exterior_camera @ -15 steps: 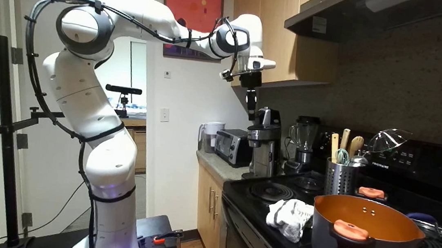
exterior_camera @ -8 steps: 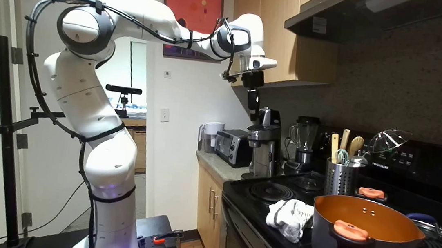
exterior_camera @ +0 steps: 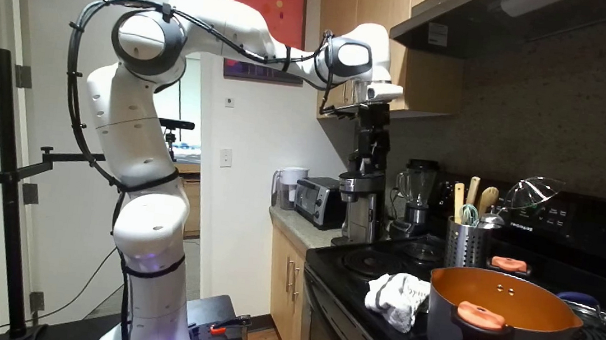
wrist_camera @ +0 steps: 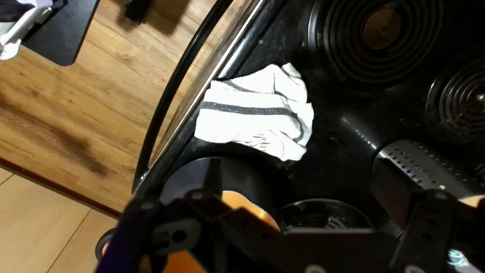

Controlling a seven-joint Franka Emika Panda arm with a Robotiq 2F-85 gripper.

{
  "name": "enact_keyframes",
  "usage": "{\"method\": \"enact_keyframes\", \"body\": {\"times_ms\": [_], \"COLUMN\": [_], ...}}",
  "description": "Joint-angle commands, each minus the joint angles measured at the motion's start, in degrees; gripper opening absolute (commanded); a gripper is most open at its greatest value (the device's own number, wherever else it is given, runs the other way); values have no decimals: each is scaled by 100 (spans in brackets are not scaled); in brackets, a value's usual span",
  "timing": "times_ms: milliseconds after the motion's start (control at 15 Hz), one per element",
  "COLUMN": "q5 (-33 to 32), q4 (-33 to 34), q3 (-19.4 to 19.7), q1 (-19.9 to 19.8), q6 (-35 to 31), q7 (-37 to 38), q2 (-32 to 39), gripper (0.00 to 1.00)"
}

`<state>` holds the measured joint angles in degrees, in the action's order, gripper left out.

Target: Move the utensil holder forward

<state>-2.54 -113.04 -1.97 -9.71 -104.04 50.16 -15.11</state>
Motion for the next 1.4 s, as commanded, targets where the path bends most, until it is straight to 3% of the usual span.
{"method": "enact_keyframes", "body": {"times_ms": [0, 400, 533, 600, 867, 1333], "q5": [-211, -230, -181, -155, -155, -135], "q4": [856, 1936, 1993, 1709, 1883, 3400], "q3": [162, 370, 388, 462, 450, 464], "q1": [-14, 196, 310, 286, 376, 630], "q6": [336, 903, 1005, 701, 828, 1403], "q7": [506, 1101, 985, 881, 882, 2471], "q2": [761, 1763, 1724, 1663, 1715, 2989], "gripper": [100, 100, 100, 100, 100, 100]}}
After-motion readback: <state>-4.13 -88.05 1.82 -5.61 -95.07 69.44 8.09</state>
